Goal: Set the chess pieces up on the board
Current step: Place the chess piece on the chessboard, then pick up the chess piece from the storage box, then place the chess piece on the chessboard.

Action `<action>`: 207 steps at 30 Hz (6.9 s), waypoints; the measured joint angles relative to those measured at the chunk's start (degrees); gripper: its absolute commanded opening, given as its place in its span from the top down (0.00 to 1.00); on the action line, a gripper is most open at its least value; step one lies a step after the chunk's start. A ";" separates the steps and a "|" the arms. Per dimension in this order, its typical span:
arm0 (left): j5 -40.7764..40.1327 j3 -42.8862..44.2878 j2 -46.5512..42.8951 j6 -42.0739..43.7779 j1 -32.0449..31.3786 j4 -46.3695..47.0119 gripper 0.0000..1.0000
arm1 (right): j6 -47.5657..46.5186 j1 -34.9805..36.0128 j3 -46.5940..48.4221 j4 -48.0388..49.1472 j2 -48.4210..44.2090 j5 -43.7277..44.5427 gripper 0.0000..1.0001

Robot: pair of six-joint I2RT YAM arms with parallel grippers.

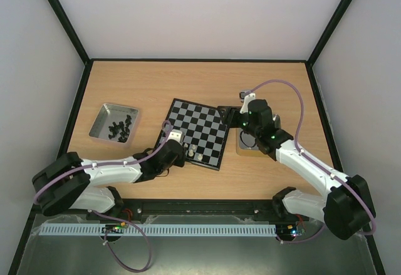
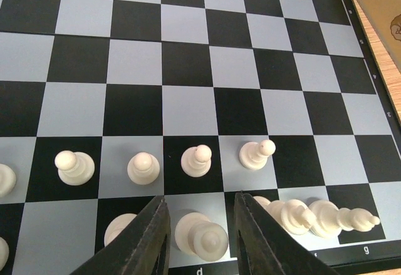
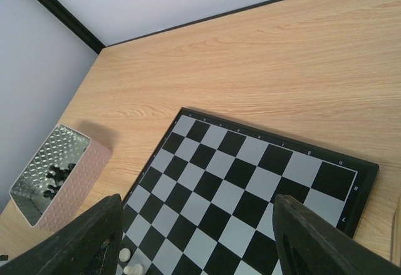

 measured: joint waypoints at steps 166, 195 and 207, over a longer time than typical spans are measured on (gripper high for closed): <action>67.28 31.76 5.97 -20.68 22.18 -2.82 0.45 | 6.99 -9.99 -10.40 21.55 -4.81 -43.65 0.80; 68.59 37.99 15.54 -25.68 20.74 -6.71 0.83 | -6.64 -3.96 -1.73 2.29 -2.36 -32.83 0.81; 68.98 38.05 15.87 -24.76 21.44 -8.74 0.83 | -10.62 -2.86 0.68 -3.02 -0.79 -28.02 0.81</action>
